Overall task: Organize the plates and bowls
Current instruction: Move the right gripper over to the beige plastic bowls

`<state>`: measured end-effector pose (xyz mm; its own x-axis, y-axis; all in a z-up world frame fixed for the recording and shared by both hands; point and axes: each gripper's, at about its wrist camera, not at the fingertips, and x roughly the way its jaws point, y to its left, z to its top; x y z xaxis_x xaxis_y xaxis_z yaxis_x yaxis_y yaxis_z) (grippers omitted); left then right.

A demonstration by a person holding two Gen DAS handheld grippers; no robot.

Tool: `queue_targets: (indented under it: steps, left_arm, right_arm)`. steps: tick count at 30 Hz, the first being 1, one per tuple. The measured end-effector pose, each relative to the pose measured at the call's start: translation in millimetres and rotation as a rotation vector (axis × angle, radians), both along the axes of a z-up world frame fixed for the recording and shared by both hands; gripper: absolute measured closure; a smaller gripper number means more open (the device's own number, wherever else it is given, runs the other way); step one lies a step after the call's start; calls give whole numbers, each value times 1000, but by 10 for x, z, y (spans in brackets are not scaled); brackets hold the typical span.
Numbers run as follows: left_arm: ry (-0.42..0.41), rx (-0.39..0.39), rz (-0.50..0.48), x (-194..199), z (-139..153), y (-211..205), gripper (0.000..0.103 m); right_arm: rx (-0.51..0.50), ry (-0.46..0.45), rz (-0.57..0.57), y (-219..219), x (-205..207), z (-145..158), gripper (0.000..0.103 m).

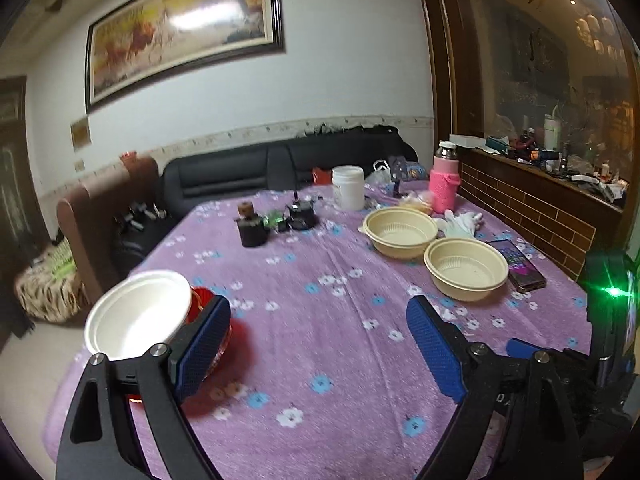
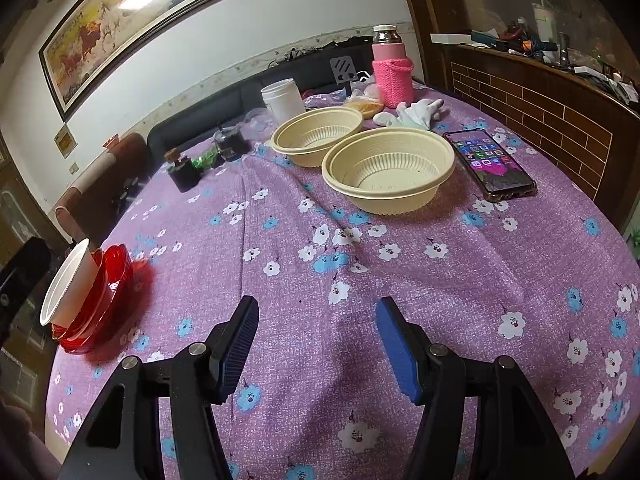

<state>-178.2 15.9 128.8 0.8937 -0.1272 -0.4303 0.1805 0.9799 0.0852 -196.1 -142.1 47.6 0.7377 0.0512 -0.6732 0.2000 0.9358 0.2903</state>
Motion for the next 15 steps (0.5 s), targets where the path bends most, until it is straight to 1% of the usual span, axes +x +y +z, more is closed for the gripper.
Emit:
queue_targets:
  steps: [4, 9, 11, 15]
  left_arm:
    - [21, -13, -21, 62, 18, -14, 11]
    - [74, -29, -95, 204, 83, -100, 11]
    - [81, -18, -105, 242, 106, -135, 11]
    - [113, 38, -94, 280, 68, -144, 11]
  right_arm:
    - [0, -6, -13, -73, -8, 17, 38]
    - [-2, -3, -39, -201, -19, 19, 38]
    - [-3, -2, -49, -266, -16, 24, 38]
    - [18, -21, -89, -525, 21, 30, 38]
